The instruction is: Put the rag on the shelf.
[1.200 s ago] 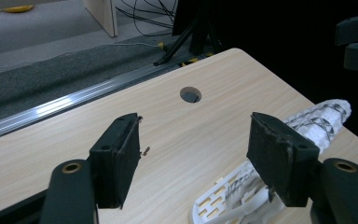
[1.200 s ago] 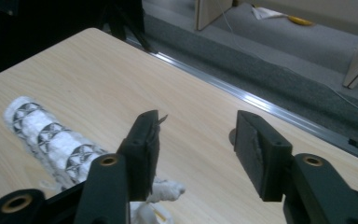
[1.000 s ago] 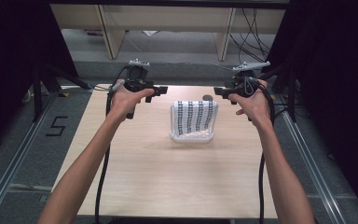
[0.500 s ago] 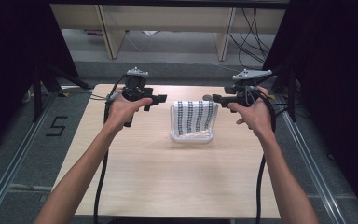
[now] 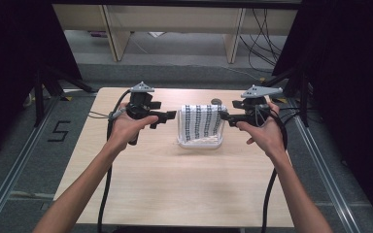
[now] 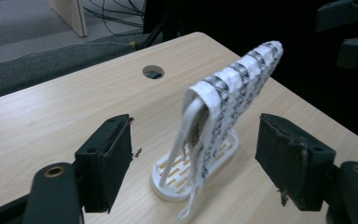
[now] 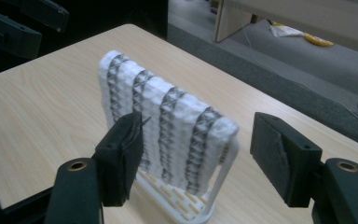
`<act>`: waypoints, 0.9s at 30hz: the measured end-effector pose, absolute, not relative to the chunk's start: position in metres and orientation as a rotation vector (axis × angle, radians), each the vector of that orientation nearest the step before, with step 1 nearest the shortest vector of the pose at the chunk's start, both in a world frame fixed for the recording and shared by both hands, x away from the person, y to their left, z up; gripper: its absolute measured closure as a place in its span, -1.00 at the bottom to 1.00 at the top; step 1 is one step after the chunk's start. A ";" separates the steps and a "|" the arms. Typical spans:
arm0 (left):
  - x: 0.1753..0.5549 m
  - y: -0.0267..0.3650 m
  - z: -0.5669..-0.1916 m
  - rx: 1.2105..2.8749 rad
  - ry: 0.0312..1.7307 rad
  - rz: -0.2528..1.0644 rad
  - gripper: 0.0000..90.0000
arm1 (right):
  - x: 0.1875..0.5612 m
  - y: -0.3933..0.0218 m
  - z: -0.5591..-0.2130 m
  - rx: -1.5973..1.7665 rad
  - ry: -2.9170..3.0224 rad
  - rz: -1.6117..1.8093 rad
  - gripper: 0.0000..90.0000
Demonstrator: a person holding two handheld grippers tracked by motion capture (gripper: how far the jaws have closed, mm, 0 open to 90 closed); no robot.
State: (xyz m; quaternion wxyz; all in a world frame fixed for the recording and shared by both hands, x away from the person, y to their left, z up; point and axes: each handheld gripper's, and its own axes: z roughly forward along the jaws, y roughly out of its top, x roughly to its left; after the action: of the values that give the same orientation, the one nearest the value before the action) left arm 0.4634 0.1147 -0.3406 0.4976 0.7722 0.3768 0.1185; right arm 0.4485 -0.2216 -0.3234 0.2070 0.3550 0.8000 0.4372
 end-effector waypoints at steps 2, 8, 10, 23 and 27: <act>0.456 0.116 -0.342 1.871 0.909 0.294 -0.46 | 0.440 -0.220 -0.327 0.968 2.235 1.228 -0.25; 0.438 0.121 -0.350 1.873 0.885 0.289 -0.47 | 0.428 -0.218 -0.331 0.966 2.228 1.252 -0.28; 0.433 0.123 -0.353 1.874 0.877 0.282 -0.47 | 0.425 -0.218 -0.333 0.959 2.231 1.246 -0.28; 0.395 0.136 -0.381 1.912 0.850 0.314 -0.47 | 0.397 -0.222 -0.355 0.944 2.241 1.256 -0.33; 0.388 0.139 -0.387 1.909 0.846 0.306 -0.47 | 0.393 -0.223 -0.361 0.922 2.235 1.278 -0.36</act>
State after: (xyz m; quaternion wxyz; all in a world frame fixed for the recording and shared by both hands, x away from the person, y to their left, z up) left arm 0.3885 0.1395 -0.3867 0.4931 0.7870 0.3486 0.1263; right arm 0.3930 -0.2229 -0.3605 0.2019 0.3303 0.8004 0.4577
